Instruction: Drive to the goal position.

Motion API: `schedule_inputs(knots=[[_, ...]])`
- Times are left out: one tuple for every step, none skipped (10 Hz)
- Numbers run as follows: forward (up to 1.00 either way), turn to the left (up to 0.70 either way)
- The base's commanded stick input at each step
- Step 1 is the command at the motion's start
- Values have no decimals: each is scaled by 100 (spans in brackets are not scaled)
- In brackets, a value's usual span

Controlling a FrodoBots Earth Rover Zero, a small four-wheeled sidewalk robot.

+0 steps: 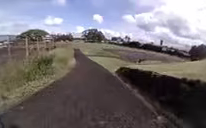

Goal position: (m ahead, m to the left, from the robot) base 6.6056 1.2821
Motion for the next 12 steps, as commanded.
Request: schedule_inputs(knots=[[85, 0], [85, 0], [85, 0], [85, 0], [85, 0], [85, 0], [85, 0], [85, 0], [85, 0], [85, 0], [85, 0], [85, 0]])
